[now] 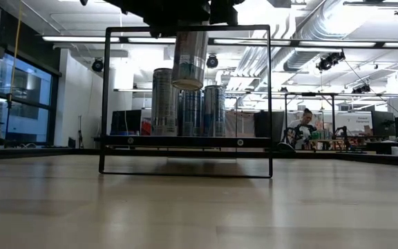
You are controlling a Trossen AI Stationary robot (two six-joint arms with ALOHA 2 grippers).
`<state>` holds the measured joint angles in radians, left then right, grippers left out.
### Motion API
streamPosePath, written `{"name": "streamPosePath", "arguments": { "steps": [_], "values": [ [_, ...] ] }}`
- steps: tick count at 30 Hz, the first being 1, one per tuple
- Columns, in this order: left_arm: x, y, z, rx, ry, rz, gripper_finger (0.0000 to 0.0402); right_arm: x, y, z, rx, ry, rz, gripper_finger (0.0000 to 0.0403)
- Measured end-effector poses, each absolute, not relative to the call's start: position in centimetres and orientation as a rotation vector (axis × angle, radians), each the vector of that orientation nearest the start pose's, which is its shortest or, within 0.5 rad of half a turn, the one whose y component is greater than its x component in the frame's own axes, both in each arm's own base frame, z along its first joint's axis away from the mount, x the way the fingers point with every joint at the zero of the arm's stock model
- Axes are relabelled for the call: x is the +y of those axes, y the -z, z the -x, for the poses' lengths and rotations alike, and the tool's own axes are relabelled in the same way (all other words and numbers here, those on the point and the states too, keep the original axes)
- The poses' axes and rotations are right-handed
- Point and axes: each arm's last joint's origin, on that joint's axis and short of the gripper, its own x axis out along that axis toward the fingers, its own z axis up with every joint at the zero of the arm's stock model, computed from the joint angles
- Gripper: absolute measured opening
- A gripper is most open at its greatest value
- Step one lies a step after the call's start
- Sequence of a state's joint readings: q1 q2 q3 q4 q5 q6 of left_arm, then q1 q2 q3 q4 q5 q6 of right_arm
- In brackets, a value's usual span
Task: Place canned beverage on shelf
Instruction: Put the white pink soda can on the shelf aligned with the other white pink soda can
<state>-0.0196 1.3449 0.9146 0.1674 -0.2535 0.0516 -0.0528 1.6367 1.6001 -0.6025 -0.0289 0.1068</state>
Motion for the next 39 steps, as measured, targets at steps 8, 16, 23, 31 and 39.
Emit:
{"name": "streamPosePath", "arguments": {
  "steps": [8,16,23,31,39],
  "values": [
    [0.2,-29.4,-29.1,0.290,-0.228,-0.076,0.0288,-2.0,-36.3,-35.4,0.662,0.065,-0.129,0.0236],
    [0.4,-32.0,-24.2,0.348,-0.250,-0.088,0.0289,-2.6,-37.9,-32.8,0.688,0.154,-0.101,0.0236],
    [0.9,-35.0,-18.7,0.259,-0.404,-0.012,0.0288,-2.7,-37.6,-33.6,0.664,0.179,-0.134,0.0236],
    [1.0,-37.1,-15.0,0.107,-0.448,0.068,0.0287,-3.9,-34.1,-36.7,0.670,0.505,-0.210,0.0236],
    [1.1,-37.2,-14.6,0.097,-0.448,0.072,0.0287,-4.5,-31.1,-38.6,0.671,0.671,-0.343,0.0236]
  ]
}}
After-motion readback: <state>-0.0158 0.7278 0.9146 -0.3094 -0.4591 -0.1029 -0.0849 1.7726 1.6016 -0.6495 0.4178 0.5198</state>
